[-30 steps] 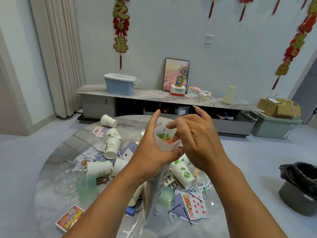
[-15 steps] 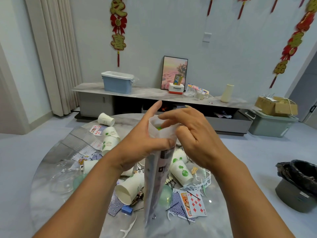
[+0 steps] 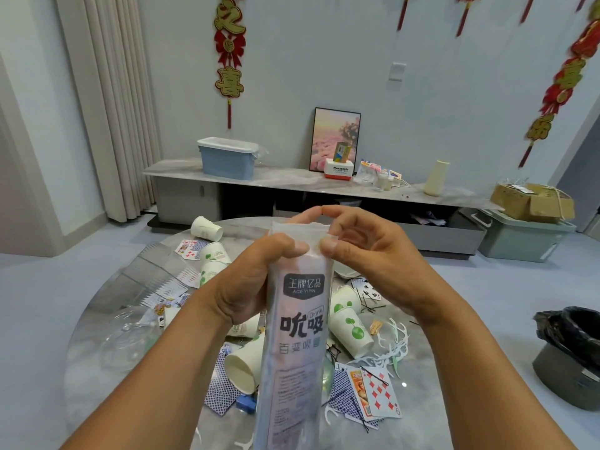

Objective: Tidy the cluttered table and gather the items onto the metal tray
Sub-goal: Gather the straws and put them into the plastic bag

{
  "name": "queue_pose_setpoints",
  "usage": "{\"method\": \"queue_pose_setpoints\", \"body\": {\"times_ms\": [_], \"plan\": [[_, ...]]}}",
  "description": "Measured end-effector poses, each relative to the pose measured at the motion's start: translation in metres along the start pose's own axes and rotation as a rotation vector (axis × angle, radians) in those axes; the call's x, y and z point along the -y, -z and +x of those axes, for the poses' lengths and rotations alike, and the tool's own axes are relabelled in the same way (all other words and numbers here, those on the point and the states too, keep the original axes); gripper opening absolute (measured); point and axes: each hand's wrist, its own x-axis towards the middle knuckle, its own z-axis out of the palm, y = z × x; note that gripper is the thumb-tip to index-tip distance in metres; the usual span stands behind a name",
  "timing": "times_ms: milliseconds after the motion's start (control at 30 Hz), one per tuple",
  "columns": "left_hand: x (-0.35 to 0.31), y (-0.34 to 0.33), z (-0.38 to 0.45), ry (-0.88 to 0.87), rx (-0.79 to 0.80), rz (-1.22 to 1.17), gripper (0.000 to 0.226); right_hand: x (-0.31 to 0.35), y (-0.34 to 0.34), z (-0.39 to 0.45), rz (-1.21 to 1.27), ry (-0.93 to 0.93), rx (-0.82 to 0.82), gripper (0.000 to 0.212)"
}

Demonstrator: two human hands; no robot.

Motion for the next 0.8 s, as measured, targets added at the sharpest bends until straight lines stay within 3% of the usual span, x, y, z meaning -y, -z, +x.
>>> {"method": "queue_pose_setpoints", "body": {"times_ms": [167, 300, 400, 667, 800], "plan": [[-0.003, -0.001, -0.001, 0.016, -0.012, 0.066, 0.043, 0.001, 0.0, 0.004, -0.037, -0.054, -0.155, 0.014], [0.005, -0.003, 0.004, -0.095, -0.321, 0.03, 0.043, 0.005, -0.002, 0.004, 0.005, -0.077, -0.239, 0.021], [0.011, -0.009, 0.005, -0.174, -0.44, 0.006, 0.041, 0.007, -0.005, 0.004, 0.0, -0.124, -0.27, 0.029], [0.012, -0.016, 0.006, -0.279, -0.54, -0.021, 0.012, 0.009, -0.006, 0.003, 0.014, -0.16, -0.305, 0.027], [0.014, -0.015, 0.004, -0.259, -0.5, 0.059, 0.018, 0.012, -0.005, 0.001, -0.133, -0.199, -0.201, 0.02]]}}
